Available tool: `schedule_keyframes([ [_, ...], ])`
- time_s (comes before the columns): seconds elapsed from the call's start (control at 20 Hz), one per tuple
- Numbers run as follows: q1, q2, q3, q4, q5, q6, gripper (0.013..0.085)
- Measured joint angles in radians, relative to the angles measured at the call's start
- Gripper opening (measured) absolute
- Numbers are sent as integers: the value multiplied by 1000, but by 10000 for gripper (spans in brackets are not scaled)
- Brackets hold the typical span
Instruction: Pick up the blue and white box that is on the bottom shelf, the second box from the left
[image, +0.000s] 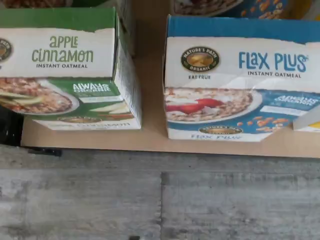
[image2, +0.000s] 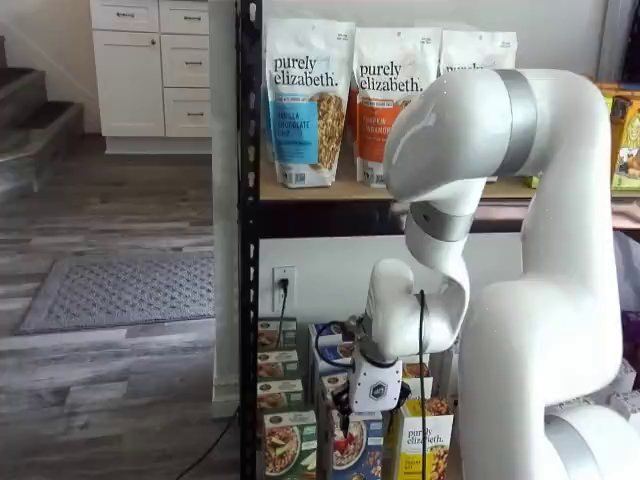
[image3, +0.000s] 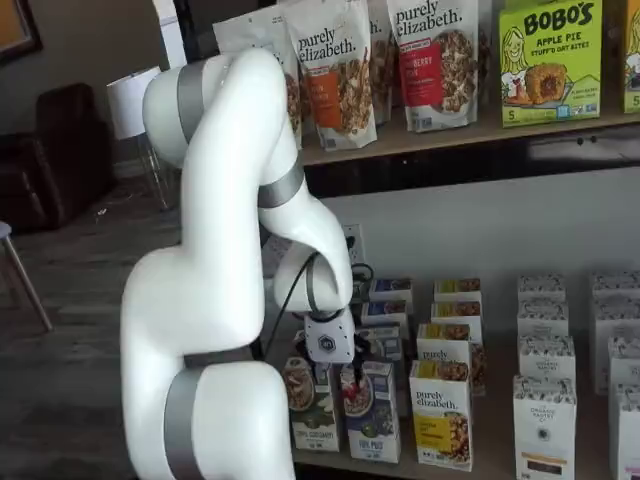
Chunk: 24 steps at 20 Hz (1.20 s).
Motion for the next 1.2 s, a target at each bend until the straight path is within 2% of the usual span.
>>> schedule_keyframes([
  [0.25,3,38,-33,46,-28,-44,850],
  [0.45,-5,72,-72,4,-34,-11,850],
  [0.85,-15,152,-175,-44,-29,28,850],
  [1.05,-22,186,-216,-89,-21,66,850],
  [1.2,-26,206,-234,-102,-33,74,850],
])
